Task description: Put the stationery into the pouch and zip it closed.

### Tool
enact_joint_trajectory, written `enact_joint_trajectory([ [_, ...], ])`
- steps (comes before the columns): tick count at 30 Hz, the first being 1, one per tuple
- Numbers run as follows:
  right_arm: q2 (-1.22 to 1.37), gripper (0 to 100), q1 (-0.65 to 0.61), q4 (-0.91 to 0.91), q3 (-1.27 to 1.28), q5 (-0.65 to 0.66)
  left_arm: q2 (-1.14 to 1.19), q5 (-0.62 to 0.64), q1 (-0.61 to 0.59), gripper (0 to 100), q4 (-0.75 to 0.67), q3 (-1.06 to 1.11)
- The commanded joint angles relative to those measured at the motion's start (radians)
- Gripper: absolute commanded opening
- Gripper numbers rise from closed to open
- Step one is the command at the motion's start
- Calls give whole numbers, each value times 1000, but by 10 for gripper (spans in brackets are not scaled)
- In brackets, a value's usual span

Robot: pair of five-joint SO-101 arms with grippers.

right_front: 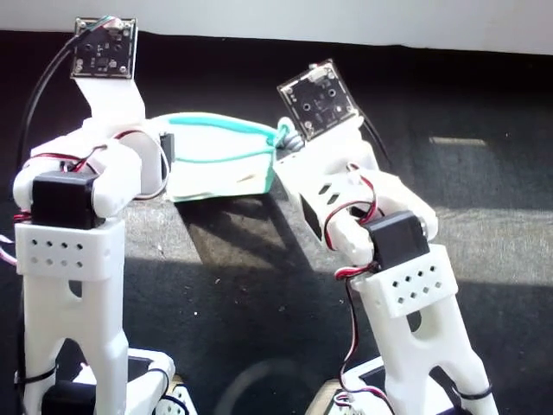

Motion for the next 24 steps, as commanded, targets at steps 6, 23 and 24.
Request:
enact_joint_trajectory([
  [6, 24, 5, 12, 10, -99, 8, -12, -11, 22, 164, 51, -133],
  [23, 25, 5, 99, 24, -160, 9, -142, -6, -31, 213, -14, -133],
  [24, 25, 5, 99, 24, -162, 9, -142, -6, -27, 219, -11, -130],
])
